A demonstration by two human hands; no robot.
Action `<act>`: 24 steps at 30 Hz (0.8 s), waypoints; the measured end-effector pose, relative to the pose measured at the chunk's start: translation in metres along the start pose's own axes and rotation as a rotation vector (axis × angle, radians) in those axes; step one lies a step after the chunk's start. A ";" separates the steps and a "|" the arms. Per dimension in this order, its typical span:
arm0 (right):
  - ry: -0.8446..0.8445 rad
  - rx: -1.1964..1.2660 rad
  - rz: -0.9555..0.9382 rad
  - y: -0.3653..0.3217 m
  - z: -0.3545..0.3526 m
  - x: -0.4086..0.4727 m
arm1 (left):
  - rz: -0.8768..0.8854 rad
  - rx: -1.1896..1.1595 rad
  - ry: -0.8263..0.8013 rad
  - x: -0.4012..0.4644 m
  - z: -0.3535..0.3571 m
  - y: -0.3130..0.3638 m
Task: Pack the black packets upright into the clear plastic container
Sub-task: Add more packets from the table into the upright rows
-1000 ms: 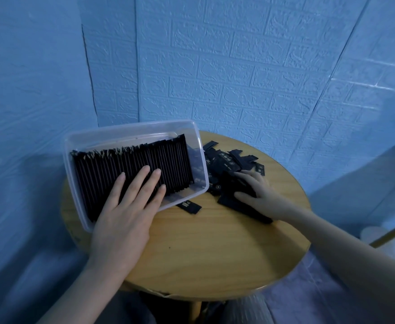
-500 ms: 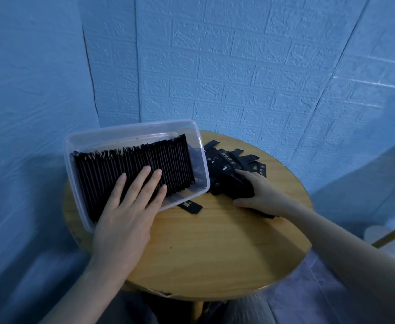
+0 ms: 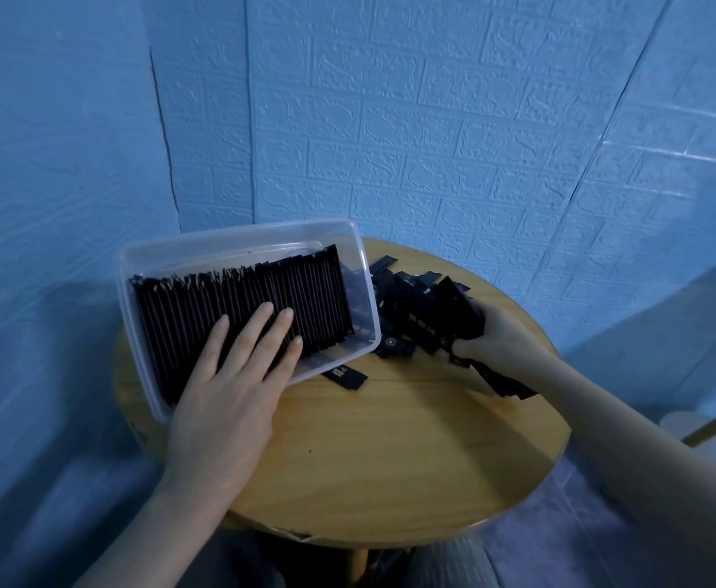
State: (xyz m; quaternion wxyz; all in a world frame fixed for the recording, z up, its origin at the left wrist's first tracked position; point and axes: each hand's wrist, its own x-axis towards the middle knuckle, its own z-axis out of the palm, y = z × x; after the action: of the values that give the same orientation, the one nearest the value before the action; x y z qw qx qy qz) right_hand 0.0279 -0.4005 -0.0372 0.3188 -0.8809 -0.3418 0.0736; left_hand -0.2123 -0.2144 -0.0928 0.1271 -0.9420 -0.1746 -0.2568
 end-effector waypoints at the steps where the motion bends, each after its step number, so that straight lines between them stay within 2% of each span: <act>1: 0.006 0.036 0.001 -0.001 -0.002 -0.001 | -0.001 0.002 -0.002 0.000 0.000 0.000; 9: 0.214 0.344 -0.017 0.000 -0.005 -0.003 | -0.002 0.003 0.002 -0.001 -0.001 0.000; 13: 0.301 0.599 -0.002 -0.004 0.003 -0.009 | -0.003 0.002 0.008 0.000 -0.001 0.000; 16: 0.427 0.734 -0.010 -0.006 0.013 -0.012 | -0.007 0.002 0.004 0.000 -0.001 0.000; 24: 0.448 0.800 -0.061 -0.009 0.034 -0.017 | -0.002 0.001 0.004 0.000 -0.002 0.000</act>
State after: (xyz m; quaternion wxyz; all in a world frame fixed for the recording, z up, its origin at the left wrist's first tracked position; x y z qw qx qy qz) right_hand -0.0016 -0.3889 -0.0601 0.7020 -0.6723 -0.2351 -0.0018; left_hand -0.2129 -0.2153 -0.0912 0.1276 -0.9413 -0.1752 -0.2587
